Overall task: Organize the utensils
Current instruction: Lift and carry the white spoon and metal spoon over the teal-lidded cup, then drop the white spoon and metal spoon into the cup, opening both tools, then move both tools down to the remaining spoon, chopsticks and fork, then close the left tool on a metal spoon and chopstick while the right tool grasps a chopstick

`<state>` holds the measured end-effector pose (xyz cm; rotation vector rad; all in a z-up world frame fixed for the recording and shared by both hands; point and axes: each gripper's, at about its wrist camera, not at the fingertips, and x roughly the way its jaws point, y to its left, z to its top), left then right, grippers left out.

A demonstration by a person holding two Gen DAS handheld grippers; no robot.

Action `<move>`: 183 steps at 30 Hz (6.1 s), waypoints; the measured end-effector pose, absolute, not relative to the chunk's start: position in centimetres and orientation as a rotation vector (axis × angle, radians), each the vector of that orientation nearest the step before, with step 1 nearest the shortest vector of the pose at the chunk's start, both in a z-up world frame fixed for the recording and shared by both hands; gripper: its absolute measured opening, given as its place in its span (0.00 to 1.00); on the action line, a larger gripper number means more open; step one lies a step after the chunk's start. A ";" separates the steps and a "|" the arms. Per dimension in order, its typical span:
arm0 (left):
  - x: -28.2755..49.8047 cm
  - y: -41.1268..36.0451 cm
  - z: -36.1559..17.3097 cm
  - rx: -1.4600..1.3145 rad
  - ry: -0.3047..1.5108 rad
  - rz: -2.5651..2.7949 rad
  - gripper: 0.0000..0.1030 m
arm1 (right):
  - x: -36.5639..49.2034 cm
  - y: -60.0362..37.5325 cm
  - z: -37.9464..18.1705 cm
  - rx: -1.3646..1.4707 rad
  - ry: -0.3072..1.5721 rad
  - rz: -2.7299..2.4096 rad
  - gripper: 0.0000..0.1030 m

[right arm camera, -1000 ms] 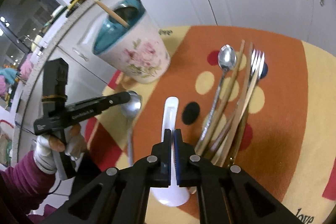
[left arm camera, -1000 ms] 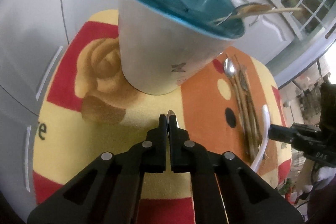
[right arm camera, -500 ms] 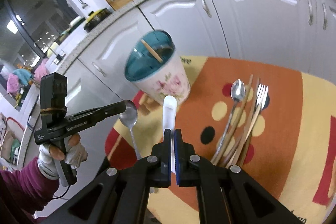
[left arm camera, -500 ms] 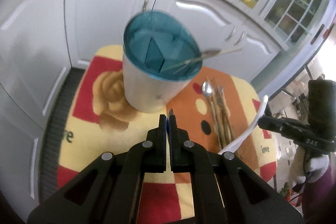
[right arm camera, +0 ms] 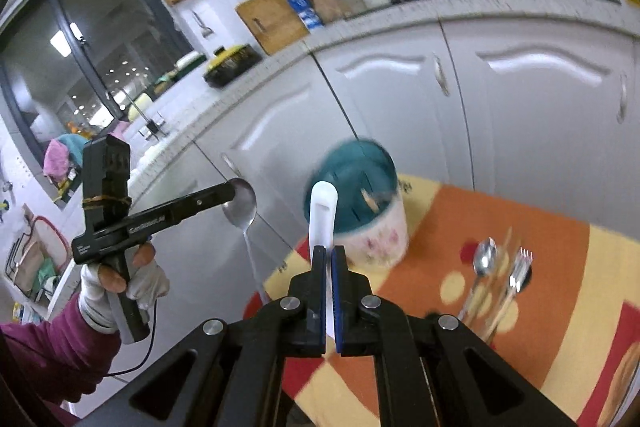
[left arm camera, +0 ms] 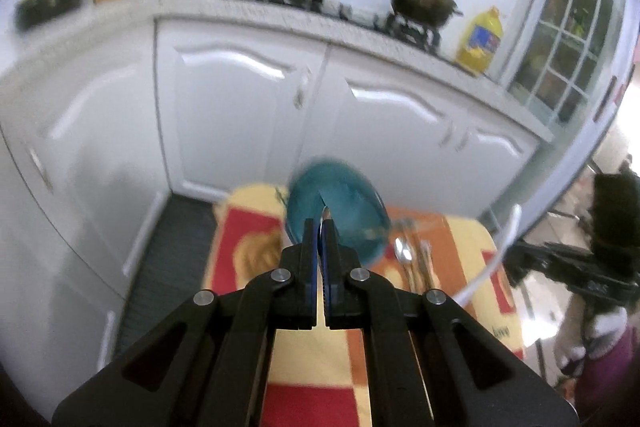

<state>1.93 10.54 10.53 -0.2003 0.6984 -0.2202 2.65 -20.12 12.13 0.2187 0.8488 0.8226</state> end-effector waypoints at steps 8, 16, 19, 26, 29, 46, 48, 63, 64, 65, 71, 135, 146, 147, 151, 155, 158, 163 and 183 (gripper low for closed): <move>6.6 11.1 14.9 -0.078 0.532 -0.068 0.00 | 6.3 -16.7 17.9 0.164 0.730 0.834 0.02; 10.5 9.4 14.0 0.070 0.479 0.029 0.00 | 12.7 -12.9 17.0 0.092 0.713 0.746 0.02; 11.4 8.4 12.6 0.106 0.479 0.045 0.00 | 14.7 -11.7 14.9 0.058 0.744 0.720 0.02; 12.1 6.3 9.2 0.157 0.525 0.025 0.00 | 16.3 -10.4 10.0 0.022 0.839 0.709 0.02; 12.4 6.2 8.1 0.133 0.562 0.011 0.00 | 16.0 -10.1 8.8 -0.005 0.870 0.717 0.02; 10.4 6.3 7.6 0.016 0.646 -0.031 0.40 | 14.0 -14.8 8.7 0.120 0.909 0.671 0.26; 10.0 6.2 7.8 0.017 0.650 -0.033 0.41 | 13.6 -15.3 8.6 0.131 0.914 0.664 0.26; 5.9 4.3 9.3 0.025 0.640 -0.030 0.44 | 9.4 -18.1 9.5 0.149 0.882 0.596 0.28; 5.6 4.2 9.3 0.025 0.641 -0.032 0.44 | 9.0 -18.4 9.5 0.147 0.882 0.587 0.29; 5.3 4.0 9.4 0.022 0.642 -0.035 0.44 | 8.8 -18.6 9.5 0.147 0.882 0.582 0.29; 3.1 2.4 9.4 0.026 0.643 -0.070 0.44 | 7.2 -20.7 9.3 0.155 0.886 0.546 0.29; 10.5 -12.4 -6.9 -0.066 1.057 -0.310 0.42 | 11.5 -30.4 -3.7 0.238 1.134 0.416 0.03; 13.1 -14.0 -8.6 -0.014 1.104 -0.303 0.16 | 11.4 -30.9 -4.5 0.293 1.151 0.428 0.16; 13.2 -13.8 -8.6 -0.022 1.104 -0.307 0.15 | 11.5 -30.9 -4.5 0.298 1.151 0.436 0.20; 13.0 -12.9 -8.3 -0.031 1.105 -0.314 0.09 | 12.1 -29.4 -4.2 0.253 1.152 0.467 0.21; 12.3 -12.4 -8.1 -0.056 1.110 -0.316 0.08 | 12.9 -27.5 -4.4 0.176 1.161 0.470 0.21; 11.5 -11.8 -8.1 -0.077 1.115 -0.320 0.08 | 13.5 -26.3 -4.7 0.105 1.168 0.463 0.13; 10.4 -11.1 -7.6 -0.142 1.130 -0.355 0.07 | 12.7 -26.7 -4.8 0.095 1.171 0.453 0.06; 6.2 -9.5 -8.2 -0.126 1.211 -0.378 0.08 | 6.4 -31.1 -5.3 0.267 1.234 0.405 0.06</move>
